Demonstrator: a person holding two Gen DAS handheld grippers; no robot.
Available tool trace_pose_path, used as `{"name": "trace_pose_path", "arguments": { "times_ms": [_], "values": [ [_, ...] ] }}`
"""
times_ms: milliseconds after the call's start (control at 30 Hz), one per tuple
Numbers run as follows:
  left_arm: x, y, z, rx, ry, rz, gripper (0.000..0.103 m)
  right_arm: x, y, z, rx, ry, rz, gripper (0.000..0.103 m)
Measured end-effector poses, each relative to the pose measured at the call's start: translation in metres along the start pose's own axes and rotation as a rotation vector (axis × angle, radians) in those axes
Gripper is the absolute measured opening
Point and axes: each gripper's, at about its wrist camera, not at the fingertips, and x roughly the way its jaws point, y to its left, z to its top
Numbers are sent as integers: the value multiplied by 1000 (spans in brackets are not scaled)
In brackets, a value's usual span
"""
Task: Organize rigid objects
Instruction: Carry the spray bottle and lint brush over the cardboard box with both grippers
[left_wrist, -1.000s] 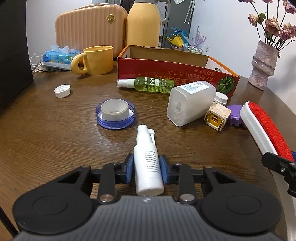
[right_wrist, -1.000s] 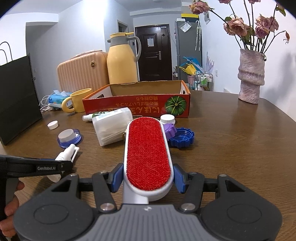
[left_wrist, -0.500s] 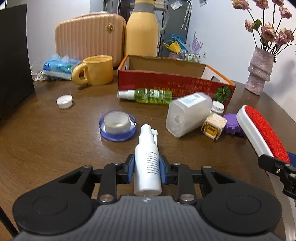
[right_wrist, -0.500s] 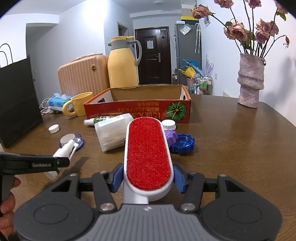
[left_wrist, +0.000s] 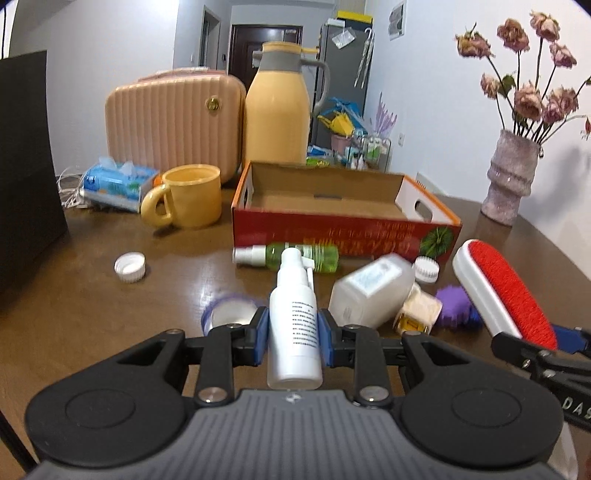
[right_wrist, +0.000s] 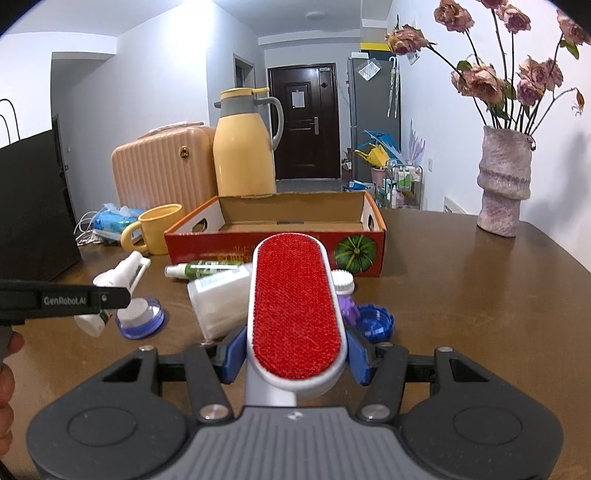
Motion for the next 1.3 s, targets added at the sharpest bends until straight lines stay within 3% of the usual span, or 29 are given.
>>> {"name": "trace_pose_path", "arguments": {
  "times_ms": [567, 1300],
  "values": [
    [24, -9, 61, -34, -78, -48, 29, 42, 9, 54, -5, -54, 11, 55],
    [102, -12, 115, -61, -87, -32, 29, 122, -6, 108, 51, -53, 5, 55]
  ]
}}
